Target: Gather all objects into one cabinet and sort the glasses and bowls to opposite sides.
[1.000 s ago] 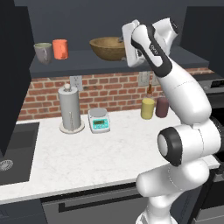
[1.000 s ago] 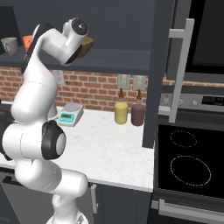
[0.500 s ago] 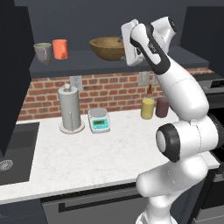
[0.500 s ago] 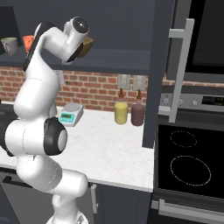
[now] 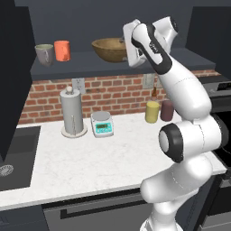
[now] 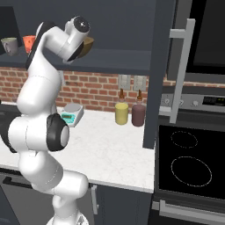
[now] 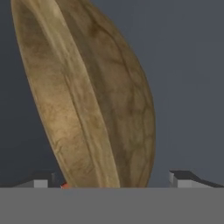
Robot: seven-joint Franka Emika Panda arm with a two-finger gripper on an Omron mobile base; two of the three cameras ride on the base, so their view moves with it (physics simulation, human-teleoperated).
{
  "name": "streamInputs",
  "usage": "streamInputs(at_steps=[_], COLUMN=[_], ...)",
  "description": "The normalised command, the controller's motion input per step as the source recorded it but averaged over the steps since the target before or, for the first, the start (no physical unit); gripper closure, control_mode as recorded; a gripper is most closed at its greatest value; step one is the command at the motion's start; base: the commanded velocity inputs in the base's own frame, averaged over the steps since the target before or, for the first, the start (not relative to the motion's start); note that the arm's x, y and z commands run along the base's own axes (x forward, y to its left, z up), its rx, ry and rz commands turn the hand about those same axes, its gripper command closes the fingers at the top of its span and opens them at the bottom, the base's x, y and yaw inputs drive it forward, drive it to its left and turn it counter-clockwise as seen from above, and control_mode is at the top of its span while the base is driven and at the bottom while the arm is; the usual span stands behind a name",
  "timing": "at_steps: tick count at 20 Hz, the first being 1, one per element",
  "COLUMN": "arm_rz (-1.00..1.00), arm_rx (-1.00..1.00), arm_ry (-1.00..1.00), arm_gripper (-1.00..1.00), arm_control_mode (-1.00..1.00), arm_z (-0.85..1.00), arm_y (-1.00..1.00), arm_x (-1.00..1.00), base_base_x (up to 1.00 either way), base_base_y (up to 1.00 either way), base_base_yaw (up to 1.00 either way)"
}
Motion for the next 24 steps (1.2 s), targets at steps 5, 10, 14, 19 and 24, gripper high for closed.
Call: streamInputs(at_steps=[5,10,14,19,24], arm_rz=[0.00,0.00,0.00,0.00,0.00], arm_rx=[0.00,0.00,0.00,0.00,0.00], arm_ry=[0.00,0.01,0.02,0.01,0.01], arm_gripper=[1.00,1.00,1.00,1.00,1.00], arm_control_mode=[-1.00,-1.00,-1.00,-1.00,-1.00], arm_z=[-0.10,-0.12,-0.14,-0.02,0.00], arm_y=[0.02,0.00,0.00,0.00,-0.04], arm_x=[0.04,0.00,-0.07,-0.17,-0.08], base_base_x=[0.00,0.00,0.00,0.00,0.00], base_base_y=[0.00,0.00,0.00,0.00,0.00], base_base_yaw=[0.00,0.00,0.00,0.00,0.00])
